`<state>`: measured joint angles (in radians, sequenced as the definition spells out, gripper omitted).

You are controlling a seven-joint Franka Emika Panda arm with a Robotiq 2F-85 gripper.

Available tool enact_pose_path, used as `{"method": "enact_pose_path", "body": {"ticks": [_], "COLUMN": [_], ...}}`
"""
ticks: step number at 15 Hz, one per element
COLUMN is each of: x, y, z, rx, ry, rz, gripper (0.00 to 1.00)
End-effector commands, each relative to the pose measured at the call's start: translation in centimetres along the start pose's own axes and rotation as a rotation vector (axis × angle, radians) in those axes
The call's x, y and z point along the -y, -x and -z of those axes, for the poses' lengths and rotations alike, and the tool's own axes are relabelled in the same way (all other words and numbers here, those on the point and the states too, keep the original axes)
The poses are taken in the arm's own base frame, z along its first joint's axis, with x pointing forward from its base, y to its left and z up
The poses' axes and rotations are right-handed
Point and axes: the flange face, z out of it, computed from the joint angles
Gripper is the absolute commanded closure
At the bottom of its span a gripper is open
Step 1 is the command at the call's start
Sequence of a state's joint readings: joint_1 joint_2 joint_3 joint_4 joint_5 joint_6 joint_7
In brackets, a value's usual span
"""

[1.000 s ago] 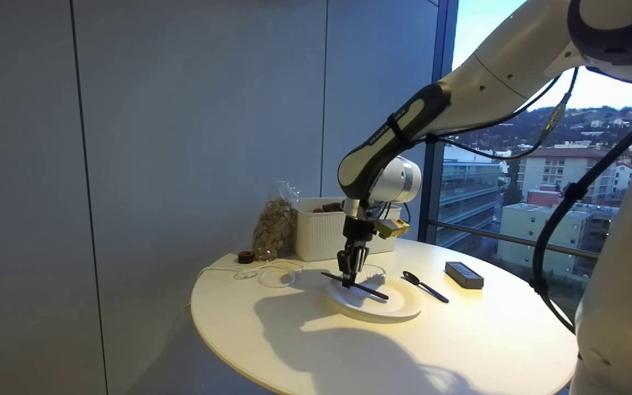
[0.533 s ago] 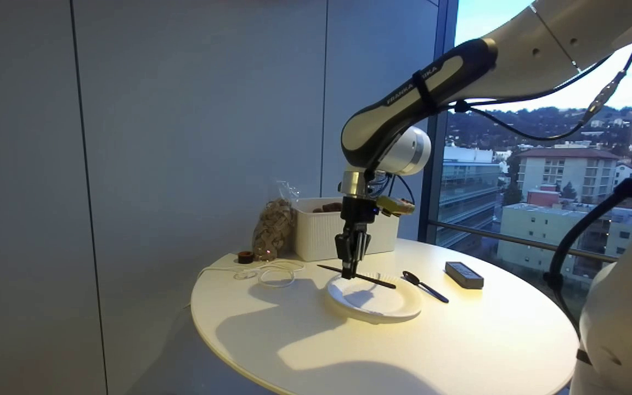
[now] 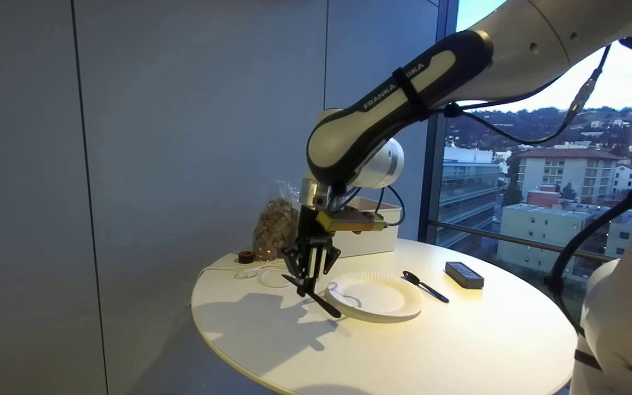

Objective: Put the spoon on the right side of the table then put the knife on the left.

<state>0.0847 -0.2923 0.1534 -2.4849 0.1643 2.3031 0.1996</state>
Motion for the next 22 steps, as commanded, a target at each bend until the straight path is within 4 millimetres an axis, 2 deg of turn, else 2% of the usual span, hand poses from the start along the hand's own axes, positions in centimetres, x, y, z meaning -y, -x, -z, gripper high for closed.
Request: {"method": "enact_pose_path", "body": {"ticks": [1,4,9,14,17,18,19,22], "x": [1.2,0.1,-4.2,-9.3,-11.6,-12.1,-11.4,-12.1], "y": [-1.3,-1.5,0.0,2.6,4.7,5.2,3.5,4.7], "z": [-1.7,-1.1,4.6,9.5,11.6,12.0,10.8,11.7], "rx": [-0.104,-0.104,-0.172,-0.172,-0.19,-0.194,-0.16,-0.177], "ry": [0.055,0.101,0.1,0.153,0.19,0.195,0.172,0.18], "rz": [-0.123,-0.19,-0.327,-0.48,-0.562,-0.575,-0.534,-0.558], "gripper": [0.57,0.39,0.01,0.0,0.0,0.0,0.0,0.0]}}
